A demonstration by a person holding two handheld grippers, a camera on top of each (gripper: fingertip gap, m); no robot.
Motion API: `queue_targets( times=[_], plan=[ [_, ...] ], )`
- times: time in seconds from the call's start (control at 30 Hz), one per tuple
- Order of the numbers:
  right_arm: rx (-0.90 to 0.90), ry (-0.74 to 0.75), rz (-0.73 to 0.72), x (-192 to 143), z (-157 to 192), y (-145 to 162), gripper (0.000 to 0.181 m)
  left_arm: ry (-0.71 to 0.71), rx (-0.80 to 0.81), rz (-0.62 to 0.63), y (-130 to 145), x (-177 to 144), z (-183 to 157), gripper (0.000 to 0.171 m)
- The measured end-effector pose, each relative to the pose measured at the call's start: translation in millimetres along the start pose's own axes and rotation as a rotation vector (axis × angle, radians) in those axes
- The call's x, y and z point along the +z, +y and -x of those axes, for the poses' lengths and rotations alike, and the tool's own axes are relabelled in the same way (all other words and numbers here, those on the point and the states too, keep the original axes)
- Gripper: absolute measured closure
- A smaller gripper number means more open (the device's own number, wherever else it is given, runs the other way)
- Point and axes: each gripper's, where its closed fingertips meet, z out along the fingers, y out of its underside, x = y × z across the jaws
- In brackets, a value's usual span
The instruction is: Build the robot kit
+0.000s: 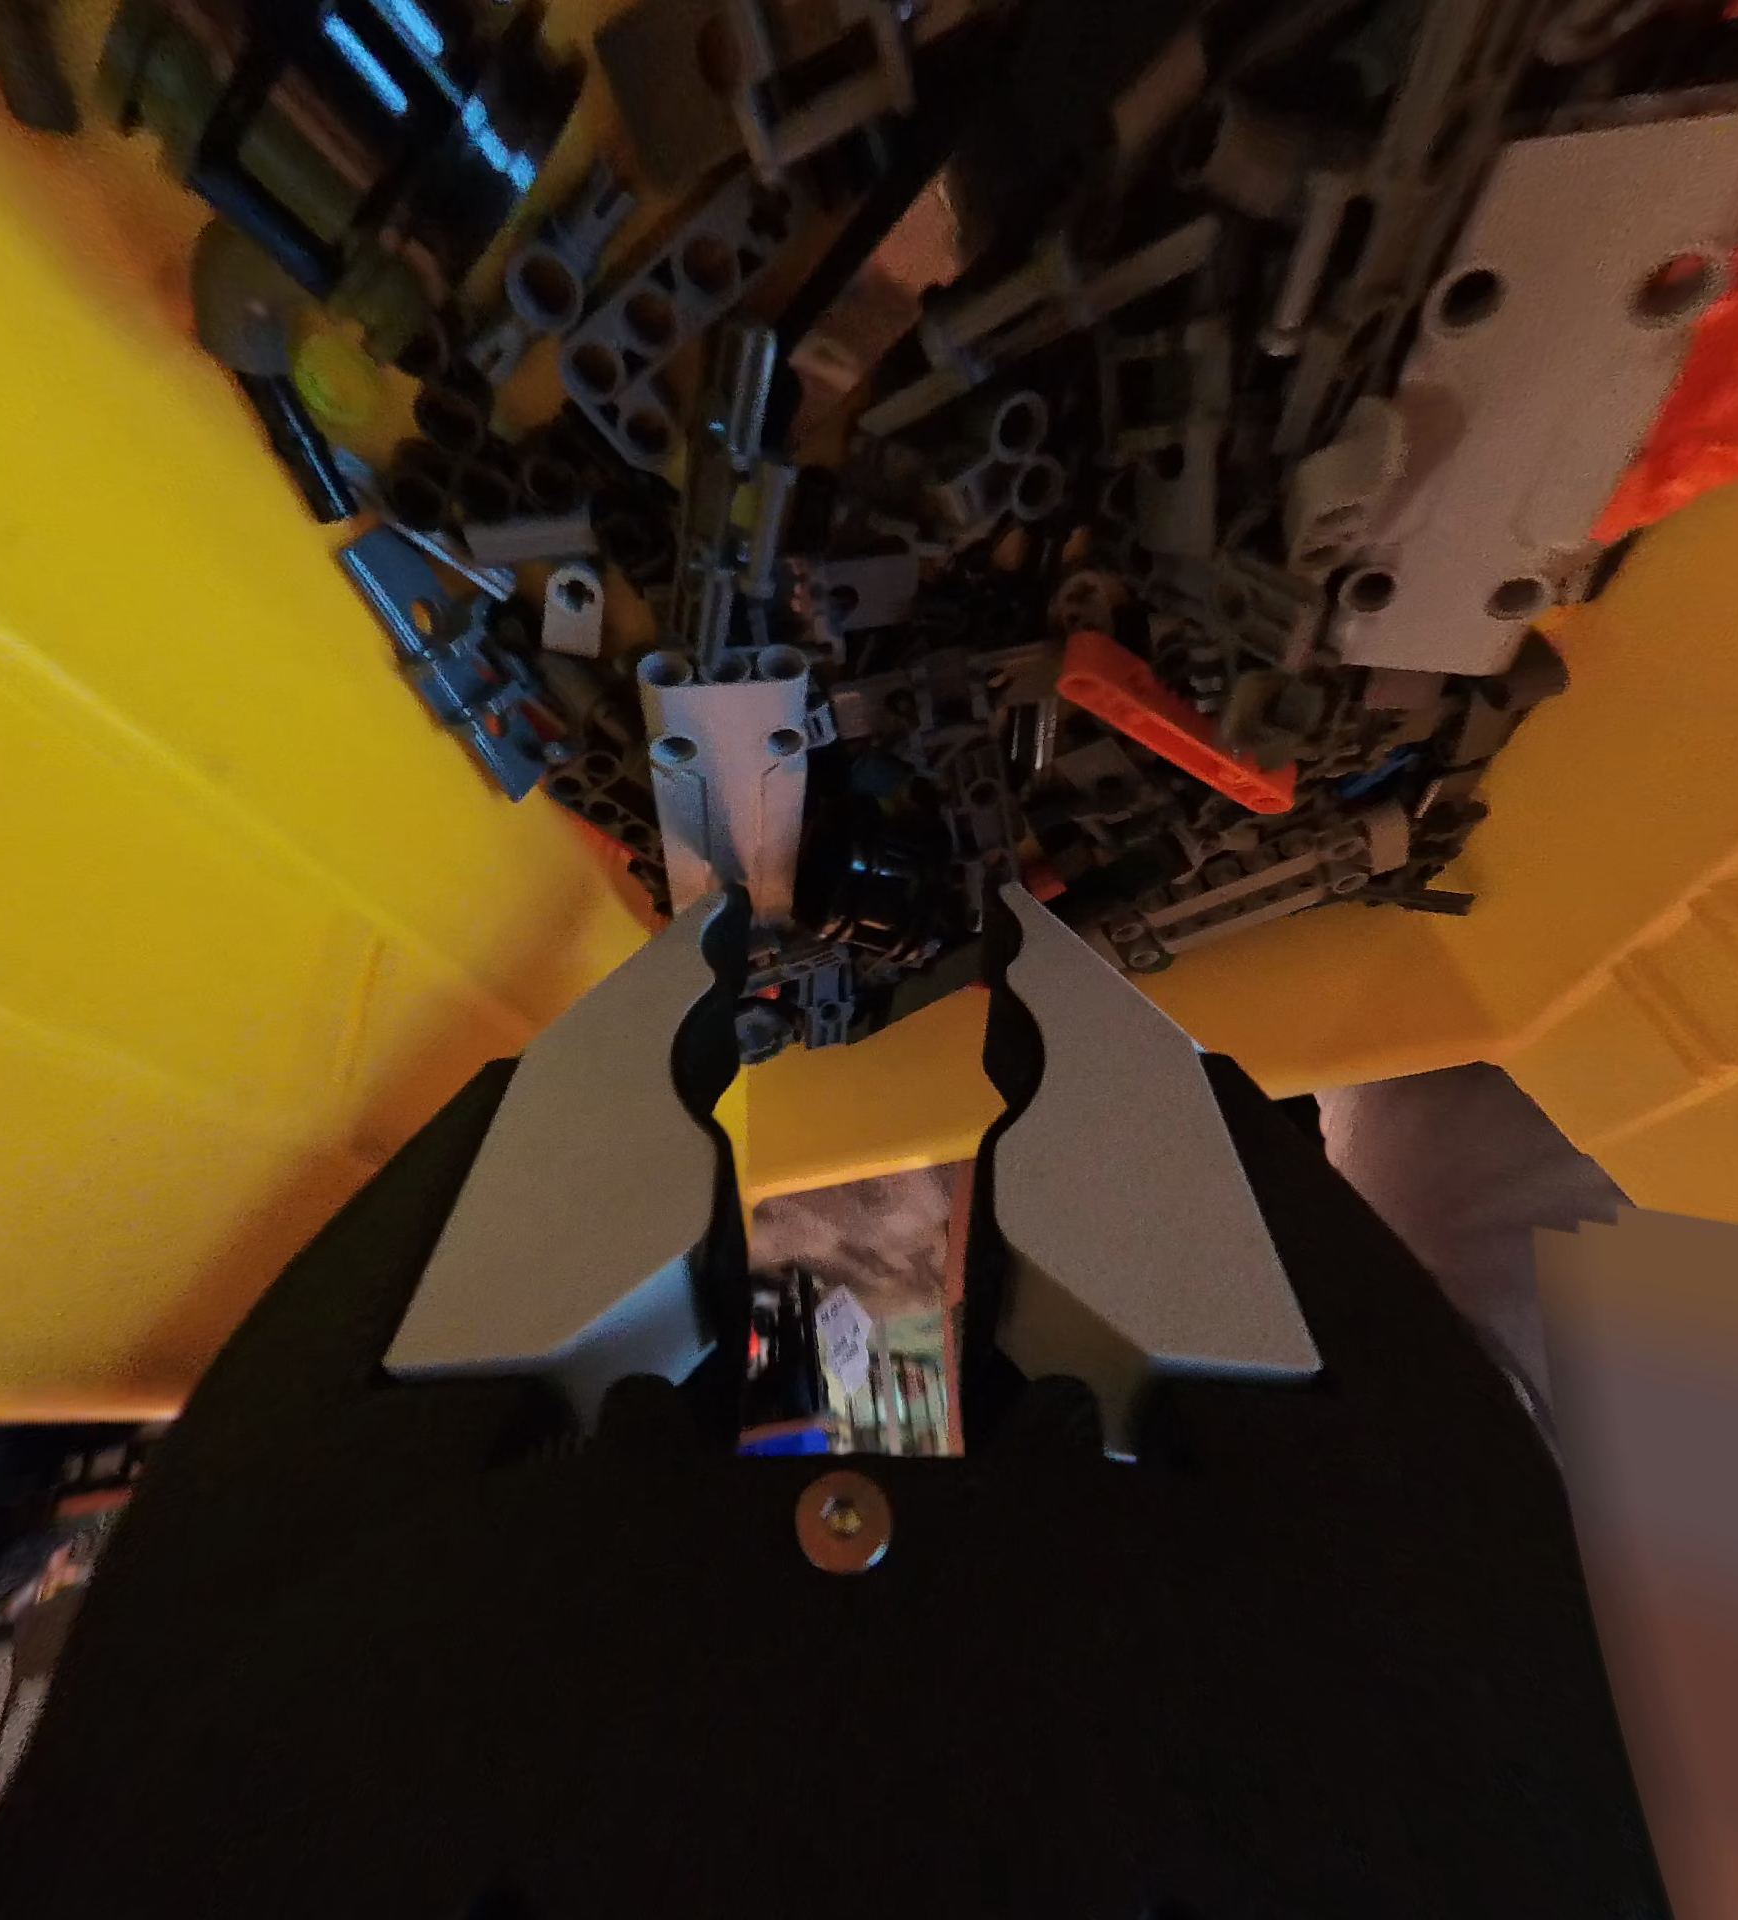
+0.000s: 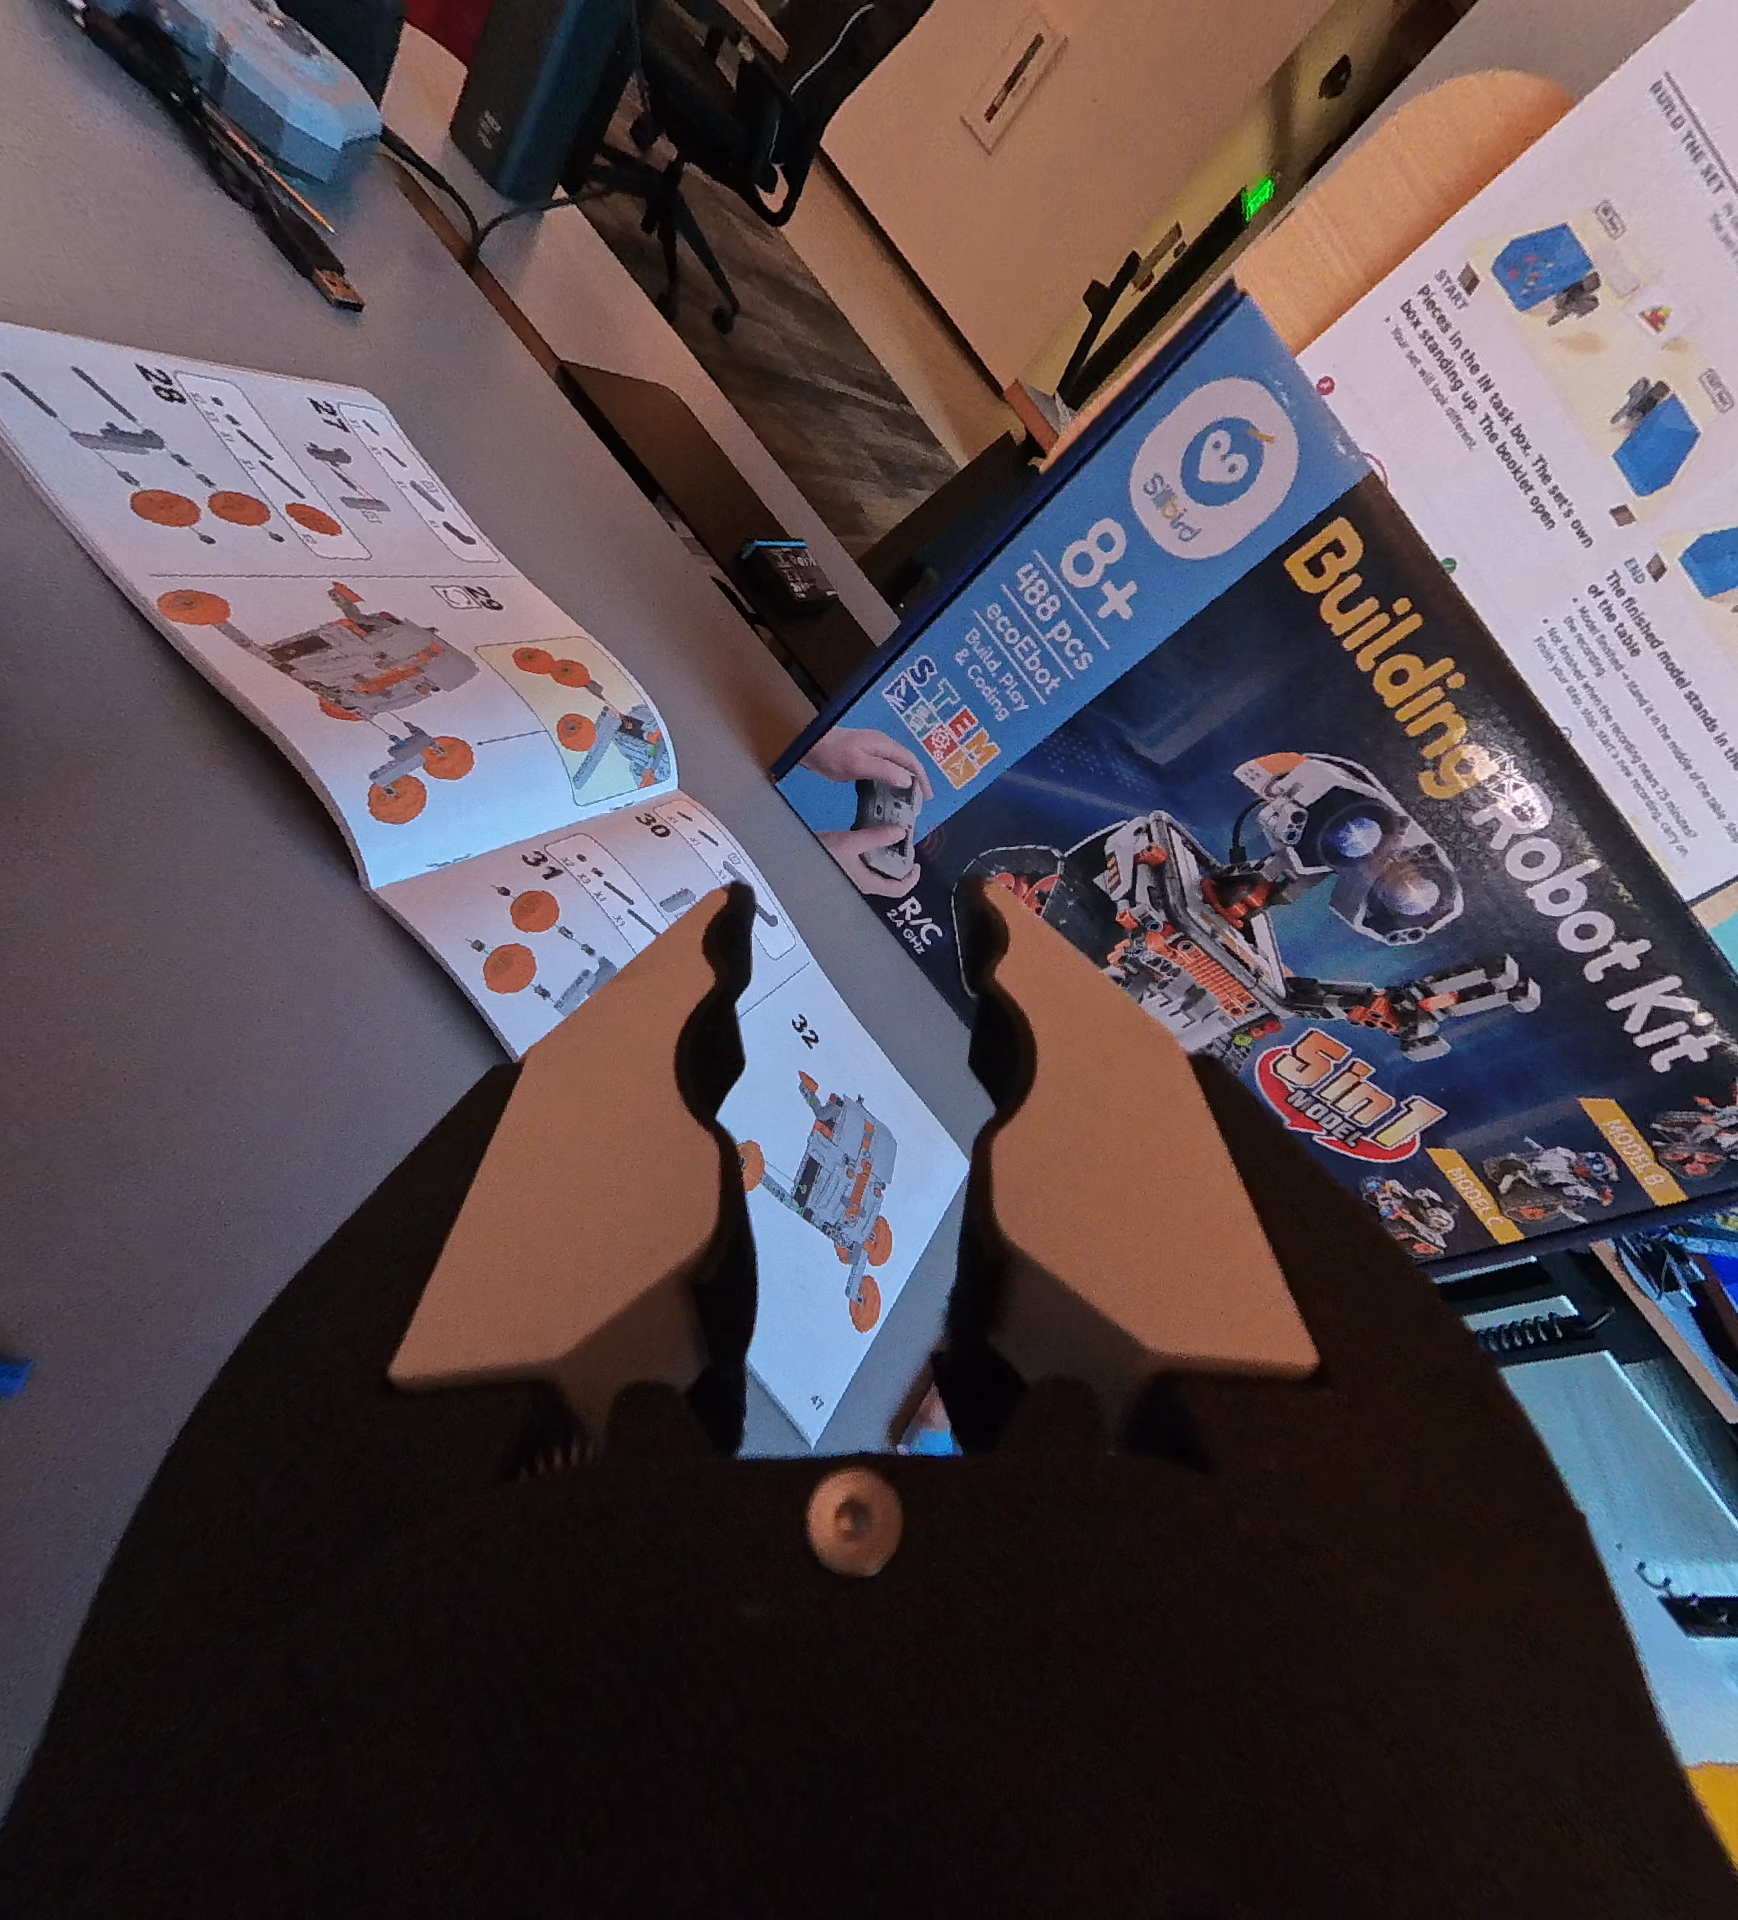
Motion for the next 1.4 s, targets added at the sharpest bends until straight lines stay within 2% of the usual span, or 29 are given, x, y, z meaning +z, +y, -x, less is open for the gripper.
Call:
queue_targets(
  times=[0.07,0.13,0.3,0.4,0.5,0.6,0.73,0.83,0.93,1.07,1.13,1.3,1.33,1.37,1.4],
  plan=[
    [-0.007,-0.003,-0.011,-1.4,0.8,-2.4,0.141,-0.007,-0.025,0.028,1.0,1.3,2.5,0.135],
    [-0.008,-0.006,-0.017,-2.0,1.7,-3.8,0.141,-0.016,-0.028,0.024,1.1,0.9,3.2,0.134],
    [-0.022,-0.014,-0.023,-2.0,4.7,-4.6,0.141,-0.107,-0.032,-0.022,-1.9,-7.0,12.2,0.115],
    [-0.026,-0.025,-0.025,-1.7,7.6,-4.9,0.141,-0.101,-0.012,0.01,-4.4,-1.8,12.0,0.11],
    [-0.038,-0.034,-0.026,-1.4,10.3,-5.3,0.141,-0.095,0.004,0.07,-5.4,6.6,9.6,0.112],
    [-0.046,-0.044,-0.025,-0.9,13.0,-5.2,0.141,-0.157,0.036,0.117,-7.0,8.9,15.0,0.123],
    [-0.057,-0.051,-0.029,-1.1,15.2,-6.2,0.141,-0.162,0.033,0.109,-5.5,7.7,15.3,0.126],
    [-0.062,-0.056,-0.029,-1.2,16.7,-6.6,0.14,-0.178,0.001,0.037,-8.2,-3.6,21.2,0.128],
    [-0.068,-0.064,-0.033,-1.3,18.8,-7.6,0.141,-0.184,0.003,-0.099,-17.3,-23.1,21.5,0.145],
    [-0.081,-0.079,-0.026,0.8,23.5,-6.0,0.14,-0.323,0.077,-0.278,-40.9,-54.3,32.5,0.146],
    [-0.089,-0.084,-0.019,1.7,25.4,-4.4,0.14,-0.348,0.13,-0.349,-56.2,-64.2,27.6,0.146],
    [-0.089,-0.084,-0.019,1.5,25.1,-4.1,0.14,-0.349,0.185,-0.389,-73.2,-66.3,15.7,0.145],
    [-0.088,-0.085,-0.018,1.5,25.1,-4.0,0.14,-0.34,0.176,-0.39,-73.4,-64.8,15.6,0.139],
    [-0.087,-0.087,-0.017,1.7,25.4,-3.5,0.14,-0.337,0.159,-0.37,-70.4,-62.6,17.5,0.121],
    [-0.087,-0.089,-0.015,1.9,25.8,-3.1,0.14,-0.341,0.123,-0.348,-64.4,-61.1,21.2,0.114]
  ],
)
